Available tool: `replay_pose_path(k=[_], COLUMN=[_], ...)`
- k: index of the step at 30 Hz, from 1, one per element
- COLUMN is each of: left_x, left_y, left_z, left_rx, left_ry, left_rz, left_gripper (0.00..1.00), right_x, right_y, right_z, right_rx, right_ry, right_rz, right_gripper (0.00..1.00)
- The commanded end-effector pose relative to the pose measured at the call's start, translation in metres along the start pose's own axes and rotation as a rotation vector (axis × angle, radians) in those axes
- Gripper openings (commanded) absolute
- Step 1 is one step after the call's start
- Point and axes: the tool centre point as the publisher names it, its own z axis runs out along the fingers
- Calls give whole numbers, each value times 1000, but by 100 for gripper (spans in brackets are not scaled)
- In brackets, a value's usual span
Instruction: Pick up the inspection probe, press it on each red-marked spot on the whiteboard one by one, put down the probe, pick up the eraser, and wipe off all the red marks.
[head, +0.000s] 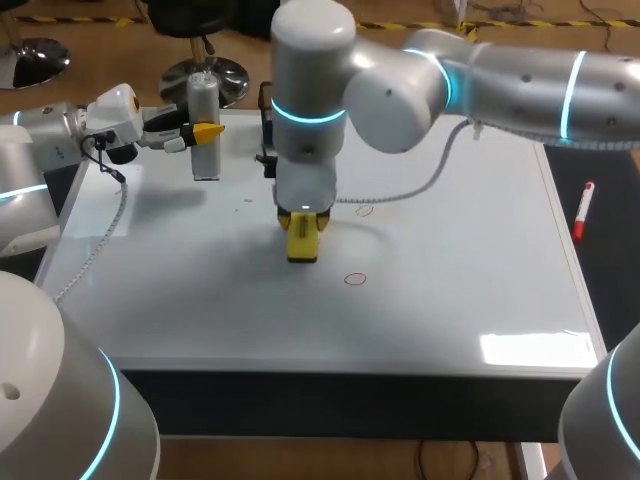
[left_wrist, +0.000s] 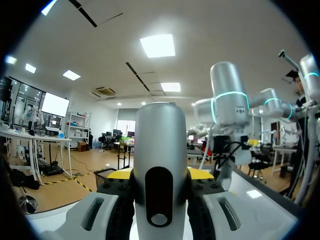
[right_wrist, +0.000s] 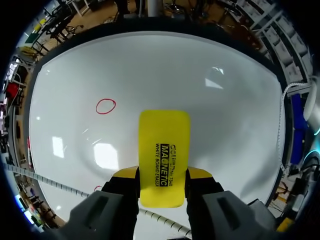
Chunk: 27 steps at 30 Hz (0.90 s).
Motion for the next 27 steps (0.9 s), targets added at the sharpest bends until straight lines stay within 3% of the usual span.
replay_pose_path(k=[1,15,27], left_x=[0,0,0], left_y=[-1,-1,-1], left_z=[0,0,0], left_rx=[1,1,1], left_ry=[0,0,0], left_rz=[1,1,1], left_gripper=[0,0,0], right_x=[-3,8,40], right_y=[-4,4,19], right_z=[11,31,47], right_rx=[-19,-72,-123], right_ry=[10,9,43], right_rz=[-2,19,69], right_gripper=[0,0,0])
